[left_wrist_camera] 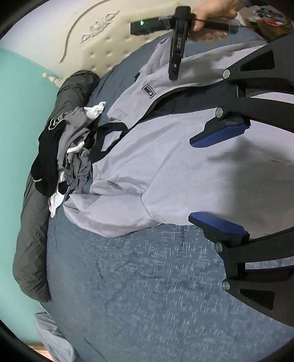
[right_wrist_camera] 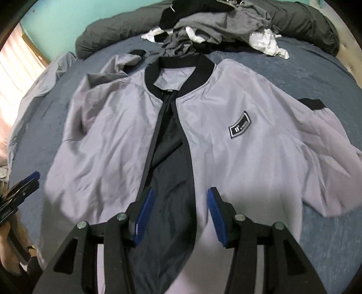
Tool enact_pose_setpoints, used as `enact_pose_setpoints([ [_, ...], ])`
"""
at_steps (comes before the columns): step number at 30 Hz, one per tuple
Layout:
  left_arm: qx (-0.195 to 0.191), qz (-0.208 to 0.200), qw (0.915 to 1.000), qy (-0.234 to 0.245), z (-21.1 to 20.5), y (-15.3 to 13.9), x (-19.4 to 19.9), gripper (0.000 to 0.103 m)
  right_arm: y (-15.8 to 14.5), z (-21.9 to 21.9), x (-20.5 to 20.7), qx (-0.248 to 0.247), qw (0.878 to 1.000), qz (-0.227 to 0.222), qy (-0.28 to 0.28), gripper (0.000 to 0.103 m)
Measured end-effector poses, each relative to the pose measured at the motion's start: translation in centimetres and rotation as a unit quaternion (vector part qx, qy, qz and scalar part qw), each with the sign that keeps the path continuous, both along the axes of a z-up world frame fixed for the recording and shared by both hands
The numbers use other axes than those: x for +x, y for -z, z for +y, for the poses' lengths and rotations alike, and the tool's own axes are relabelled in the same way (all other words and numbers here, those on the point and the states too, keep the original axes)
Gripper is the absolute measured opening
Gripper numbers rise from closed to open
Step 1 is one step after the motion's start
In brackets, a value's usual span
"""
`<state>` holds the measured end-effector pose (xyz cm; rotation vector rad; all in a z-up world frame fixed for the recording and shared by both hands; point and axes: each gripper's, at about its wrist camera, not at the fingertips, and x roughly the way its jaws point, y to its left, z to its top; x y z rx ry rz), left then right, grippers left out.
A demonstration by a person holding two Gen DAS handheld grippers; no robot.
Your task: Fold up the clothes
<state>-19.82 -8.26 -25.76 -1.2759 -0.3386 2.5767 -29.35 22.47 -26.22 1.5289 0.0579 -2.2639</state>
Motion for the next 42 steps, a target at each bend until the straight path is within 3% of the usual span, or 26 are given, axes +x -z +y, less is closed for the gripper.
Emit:
enact_pose_setpoints([
  [4, -0.018, 0.007, 0.9998, 0.005, 0.3, 1.6, 0.0, 0.065, 1.9, -1.6, -2.1, 0.019, 1.000, -0.003, -0.001, 0.050],
  [9, -0.007, 0.006, 0.9999, 0.013, 0.3, 2.6, 0.0, 0.065, 3.7, -3.6, -4.5, 0.066, 0.998, 0.010, -0.012, 0.050],
  [11, 0.000, 0.007, 0.9999, 0.012, 0.1, 2.6, 0.0, 0.065, 4.3, -3.9, -5.1, 0.076, 0.997, 0.008, -0.014, 0.038],
  [13, 0.003, 0.011, 0.9999, 0.013, 0.0, 2.5, 0.1, 0.065, 4.8, -4.1, -5.7, 0.085, 0.996, 0.005, -0.015, 0.015],
  [18, 0.015, 0.009, 0.9998, 0.006, -0.5, 2.8, 0.2, 0.065, 3.4, -2.3, -6.1, 0.051, 0.998, 0.028, 0.013, 0.005],
  [23, 0.021, 0.007, 0.9998, 0.003, -0.7, 2.9, 0.6, 0.065, -1.4, 0.1, -6.4, -0.066, 0.994, 0.071, 0.057, 0.005],
  [26, 0.022, 0.008, 0.9997, 0.003, -0.6, 2.7, 0.7, 0.065, -2.0, -1.2, -7.4, -0.045, 0.995, 0.076, 0.055, 0.005],
  [29, 0.024, 0.010, 0.9996, 0.005, -0.6, 2.6, 0.8, 0.065, 0.2, -2.7, -8.9, 0.005, 0.997, 0.047, 0.059, 0.005],
  [32, 0.024, 0.010, 0.9996, 0.006, -0.7, 2.6, 0.9, 0.065, 2.5, -3.4, -9.1, 0.006, 0.997, 0.020, 0.070, 0.008],
  [35, 0.028, 0.007, 0.9996, 0.005, -0.9, 2.8, 0.9, 0.065, 3.0, -4.0, -8.7, -0.014, 0.997, 0.020, 0.079, 0.010],
  [40, 0.031, 0.011, 0.9995, 0.003, -1.1, 2.5, 1.0, 0.065, 0.6, -4.2, -6.7, -0.097, 0.990, 0.073, 0.068, 0.031],
  [42, 0.032, 0.013, 0.9994, 0.002, -1.2, 2.4, 1.0, 0.065, 0.1, -4.6, -5.8, -0.126, 0.987, 0.081, 0.050, 0.034],
])
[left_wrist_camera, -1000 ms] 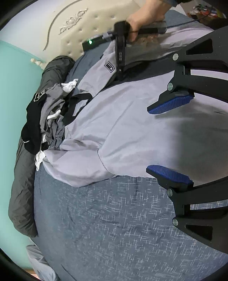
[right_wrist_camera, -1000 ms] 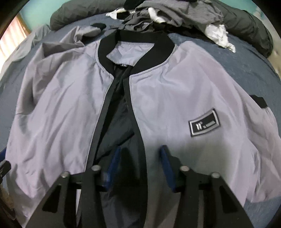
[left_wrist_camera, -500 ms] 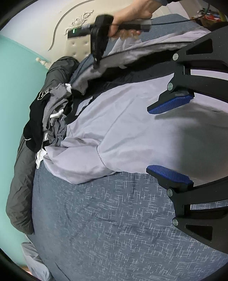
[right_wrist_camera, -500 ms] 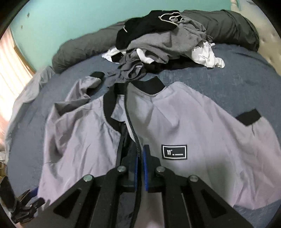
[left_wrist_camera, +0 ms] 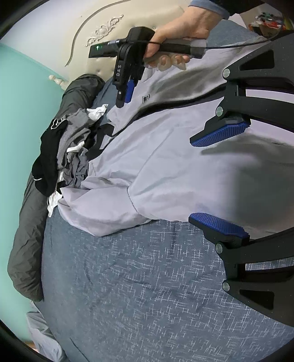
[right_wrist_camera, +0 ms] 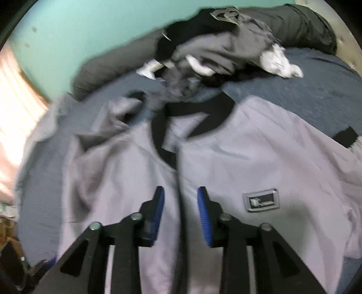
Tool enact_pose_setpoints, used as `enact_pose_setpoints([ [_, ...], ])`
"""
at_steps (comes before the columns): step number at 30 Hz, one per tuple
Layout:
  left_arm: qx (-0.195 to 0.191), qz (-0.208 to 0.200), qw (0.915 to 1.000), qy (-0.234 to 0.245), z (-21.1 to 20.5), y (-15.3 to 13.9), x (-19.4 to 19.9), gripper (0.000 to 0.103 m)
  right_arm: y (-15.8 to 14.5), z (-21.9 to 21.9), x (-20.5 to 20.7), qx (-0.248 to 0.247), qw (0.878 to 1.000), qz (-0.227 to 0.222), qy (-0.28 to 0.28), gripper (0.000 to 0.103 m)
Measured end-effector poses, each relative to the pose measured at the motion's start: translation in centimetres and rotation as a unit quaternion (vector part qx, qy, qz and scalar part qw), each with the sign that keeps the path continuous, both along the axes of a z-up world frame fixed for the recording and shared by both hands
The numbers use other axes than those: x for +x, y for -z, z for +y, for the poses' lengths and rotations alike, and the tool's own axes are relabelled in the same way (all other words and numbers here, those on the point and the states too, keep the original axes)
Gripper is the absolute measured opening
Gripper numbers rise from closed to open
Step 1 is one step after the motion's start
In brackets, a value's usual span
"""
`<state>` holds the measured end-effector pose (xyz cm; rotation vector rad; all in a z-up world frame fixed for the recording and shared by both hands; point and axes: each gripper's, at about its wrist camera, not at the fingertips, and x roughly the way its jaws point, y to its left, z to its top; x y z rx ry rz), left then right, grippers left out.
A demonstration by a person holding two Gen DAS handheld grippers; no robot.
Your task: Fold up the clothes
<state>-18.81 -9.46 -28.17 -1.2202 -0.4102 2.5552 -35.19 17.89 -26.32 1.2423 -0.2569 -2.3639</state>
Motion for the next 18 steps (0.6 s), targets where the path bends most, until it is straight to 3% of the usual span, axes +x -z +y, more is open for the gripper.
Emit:
enact_pose_setpoints([
  [5, 0.001, -0.001, 1.0000, -0.001, -0.2, 0.0, 0.1, 0.065, 2.3, -2.3, 0.9, -0.005, 0.997, -0.058, -0.059, 0.034],
  [10, 0.003, -0.003, 1.0000, -0.004, -0.5, 0.1, 0.1, 0.065, 4.6, -1.7, 1.0, 0.032, 0.995, -0.091, -0.019, 0.035],
  [11, 0.003, -0.003, 1.0000, -0.004, -0.5, 0.1, 0.1, 0.065, 4.7, -1.5, 1.0, 0.035, 0.995, -0.091, -0.012, 0.036],
  [13, 0.003, -0.003, 1.0000, -0.005, -0.5, 0.1, 0.1, 0.065, 4.8, -1.2, 1.2, 0.040, 0.995, -0.089, -0.008, 0.052],
  [18, 0.002, -0.003, 1.0000, -0.002, -0.4, 0.2, 0.0, 0.066, 4.9, -2.0, 1.5, -0.003, 0.994, -0.097, -0.045, 0.054],
])
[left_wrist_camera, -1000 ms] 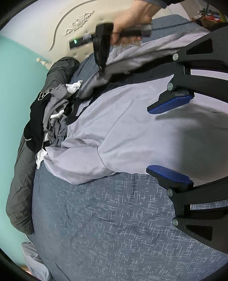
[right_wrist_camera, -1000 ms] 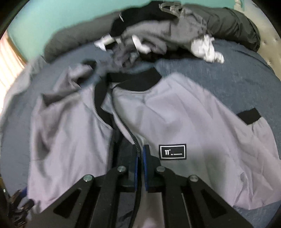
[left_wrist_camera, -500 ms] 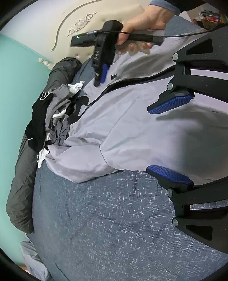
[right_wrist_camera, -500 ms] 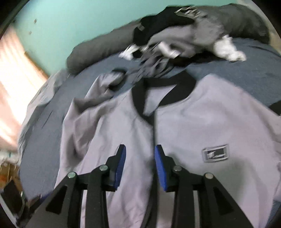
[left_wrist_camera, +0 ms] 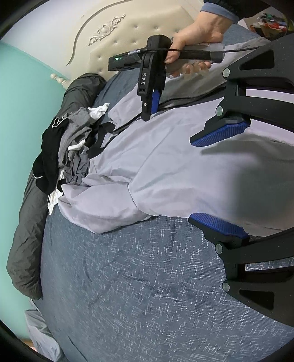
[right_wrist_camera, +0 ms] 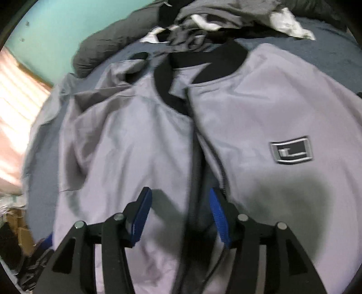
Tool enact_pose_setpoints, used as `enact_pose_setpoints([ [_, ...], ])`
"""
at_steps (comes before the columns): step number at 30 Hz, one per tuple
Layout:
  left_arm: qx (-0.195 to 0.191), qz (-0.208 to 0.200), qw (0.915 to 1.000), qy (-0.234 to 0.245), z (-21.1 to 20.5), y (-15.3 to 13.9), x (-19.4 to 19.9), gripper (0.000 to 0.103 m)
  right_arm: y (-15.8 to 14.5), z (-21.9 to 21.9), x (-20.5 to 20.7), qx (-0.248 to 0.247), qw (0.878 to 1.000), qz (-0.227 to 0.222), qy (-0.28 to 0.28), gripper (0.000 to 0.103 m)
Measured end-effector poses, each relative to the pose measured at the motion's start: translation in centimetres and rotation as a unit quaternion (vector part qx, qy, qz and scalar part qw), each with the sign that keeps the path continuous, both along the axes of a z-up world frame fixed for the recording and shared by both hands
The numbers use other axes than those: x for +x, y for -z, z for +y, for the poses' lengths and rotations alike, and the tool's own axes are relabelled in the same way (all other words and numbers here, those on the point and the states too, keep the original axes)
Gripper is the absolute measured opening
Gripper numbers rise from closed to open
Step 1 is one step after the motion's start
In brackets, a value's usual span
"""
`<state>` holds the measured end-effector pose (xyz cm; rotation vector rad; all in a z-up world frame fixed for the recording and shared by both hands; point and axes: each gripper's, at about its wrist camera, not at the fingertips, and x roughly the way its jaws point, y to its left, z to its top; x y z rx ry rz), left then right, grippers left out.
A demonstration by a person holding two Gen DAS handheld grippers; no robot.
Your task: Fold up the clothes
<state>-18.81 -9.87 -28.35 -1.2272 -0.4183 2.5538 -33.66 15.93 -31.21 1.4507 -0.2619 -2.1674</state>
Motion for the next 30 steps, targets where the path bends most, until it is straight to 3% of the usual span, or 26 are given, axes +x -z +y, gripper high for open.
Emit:
enact_pose_setpoints([
  [2, -0.001, -0.001, 1.0000, -0.001, 0.0, 0.1, 0.0, 0.066, -0.2, -1.0, 0.4, -0.006, 1.000, 0.005, -0.025, 0.053],
  [4, -0.001, 0.000, 1.0000, -0.002, -0.1, 0.0, 0.0, 0.066, -0.4, -1.9, 0.7, -0.004, 0.999, 0.014, -0.041, 0.034],
  [6, 0.000, 0.001, 1.0000, -0.003, -0.2, 0.0, 0.0, 0.066, -0.9, -2.2, 1.1, -0.003, 0.999, 0.028, -0.042, 0.026],
  [7, 0.000, 0.001, 1.0000, -0.003, -0.2, 0.0, 0.0, 0.066, -1.3, -2.3, 1.3, -0.007, 0.998, 0.036, -0.041, 0.016],
  [8, 0.000, 0.001, 1.0000, -0.003, -0.2, 0.0, 0.0, 0.066, -1.8, -2.4, 1.5, -0.006, 0.998, 0.049, -0.041, 0.012],
  [14, -0.002, 0.004, 1.0000, -0.002, -0.1, -0.1, 0.1, 0.066, -5.7, -2.7, 1.9, 0.022, 0.991, 0.130, -0.034, 0.005],
  [19, -0.002, 0.004, 1.0000, -0.003, -0.1, -0.2, 0.1, 0.066, -7.9, -3.9, 0.8, 0.085, 0.978, 0.189, -0.031, 0.004],
  [22, -0.001, 0.003, 1.0000, -0.001, -0.1, -0.2, 0.1, 0.066, -7.3, -4.3, -0.1, 0.120, 0.974, 0.189, -0.026, 0.004],
  [26, -0.003, 0.004, 1.0000, 0.000, -0.1, -0.6, 0.1, 0.066, -3.0, -4.0, -3.1, 0.177, 0.978, 0.108, -0.019, 0.004],
  [30, -0.014, 0.008, 0.9999, 0.000, -0.3, -0.9, 0.1, 0.066, 0.0, -3.6, -4.5, 0.187, 0.979, 0.077, -0.012, 0.004],
])
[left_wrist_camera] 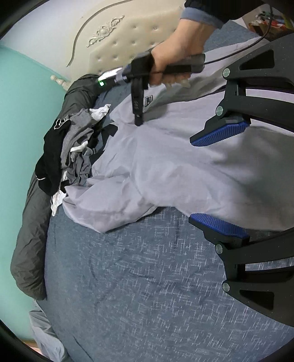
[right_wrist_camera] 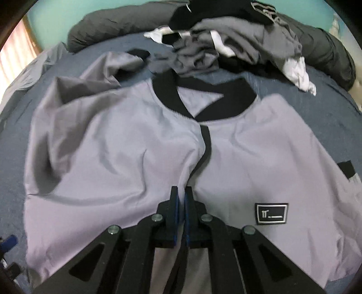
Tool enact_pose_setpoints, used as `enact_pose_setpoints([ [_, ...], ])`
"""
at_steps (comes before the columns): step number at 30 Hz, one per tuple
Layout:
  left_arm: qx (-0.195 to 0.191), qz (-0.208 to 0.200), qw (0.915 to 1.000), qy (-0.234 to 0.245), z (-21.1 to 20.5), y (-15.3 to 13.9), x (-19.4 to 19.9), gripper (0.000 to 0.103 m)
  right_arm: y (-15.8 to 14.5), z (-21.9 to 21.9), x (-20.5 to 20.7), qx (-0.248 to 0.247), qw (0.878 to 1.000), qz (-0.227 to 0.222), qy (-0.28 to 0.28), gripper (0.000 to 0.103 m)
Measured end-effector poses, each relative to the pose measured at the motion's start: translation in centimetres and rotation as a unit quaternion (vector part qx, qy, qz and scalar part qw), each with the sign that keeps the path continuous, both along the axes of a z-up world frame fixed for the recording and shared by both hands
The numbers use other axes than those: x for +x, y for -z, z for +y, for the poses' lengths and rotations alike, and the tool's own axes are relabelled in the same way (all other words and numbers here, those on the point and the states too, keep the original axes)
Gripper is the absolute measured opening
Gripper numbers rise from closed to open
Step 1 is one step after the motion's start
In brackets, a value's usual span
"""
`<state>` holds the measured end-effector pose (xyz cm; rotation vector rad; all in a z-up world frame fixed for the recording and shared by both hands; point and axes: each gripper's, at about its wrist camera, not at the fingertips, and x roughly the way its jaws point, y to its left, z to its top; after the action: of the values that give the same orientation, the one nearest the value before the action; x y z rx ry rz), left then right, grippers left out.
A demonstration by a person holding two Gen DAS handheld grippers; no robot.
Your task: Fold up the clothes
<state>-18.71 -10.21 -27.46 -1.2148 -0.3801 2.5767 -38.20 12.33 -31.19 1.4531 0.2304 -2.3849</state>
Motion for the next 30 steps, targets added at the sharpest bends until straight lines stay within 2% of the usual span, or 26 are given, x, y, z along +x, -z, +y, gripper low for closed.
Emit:
enact_pose_setpoints([
  [3, 0.005, -0.010, 0.9999, -0.009, -0.7, 0.5, -0.4, 0.066, 0.3, -0.5, -0.6, 0.007, 1.000, 0.008, 0.000, 0.004],
  [7, 0.007, -0.016, 0.9997, -0.015, -1.4, 0.9, -0.6, 0.066, -1.0, -0.9, -1.8, 0.007, 0.999, 0.042, 0.012, 0.004],
  [11, 0.009, -0.023, 0.9996, -0.017, -1.7, 1.3, -0.6, 0.066, 0.0, -1.7, -2.9, 0.031, 1.000, 0.005, 0.001, 0.005],
  [13, 0.010, -0.023, 0.9995, -0.019, -1.9, 1.3, -0.6, 0.066, -0.6, -0.9, -2.6, 0.021, 1.000, 0.006, 0.010, 0.012],
  [16, 0.008, -0.018, 0.9996, -0.021, -2.0, 0.9, -0.4, 0.066, -2.9, 2.0, -1.5, -0.018, 0.999, 0.024, 0.041, 0.017],
  [19, 0.004, -0.015, 0.9997, -0.021, -2.1, 0.5, -0.1, 0.066, -5.5, 5.9, 0.7, -0.049, 0.996, 0.037, 0.061, 0.023],
  [24, 0.007, -0.024, 0.9995, -0.020, -1.9, -0.4, 0.5, 0.066, -8.5, 11.5, 6.6, -0.086, 0.995, 0.028, 0.048, 0.028],
  [25, 0.005, -0.028, 0.9995, -0.017, -1.8, -0.6, 0.7, 0.066, -8.9, 12.8, 8.0, -0.090, 0.995, 0.024, 0.045, 0.033],
  [29, 0.008, -0.042, 0.9991, 0.002, -1.7, -1.7, 2.5, 0.066, -9.7, 18.6, 13.6, -0.099, 0.994, 0.015, 0.048, 0.036],
  [30, 0.003, -0.046, 0.9989, 0.009, -1.6, -2.0, 3.0, 0.066, -9.5, 20.3, 14.8, -0.106, 0.993, 0.008, 0.053, 0.040],
])
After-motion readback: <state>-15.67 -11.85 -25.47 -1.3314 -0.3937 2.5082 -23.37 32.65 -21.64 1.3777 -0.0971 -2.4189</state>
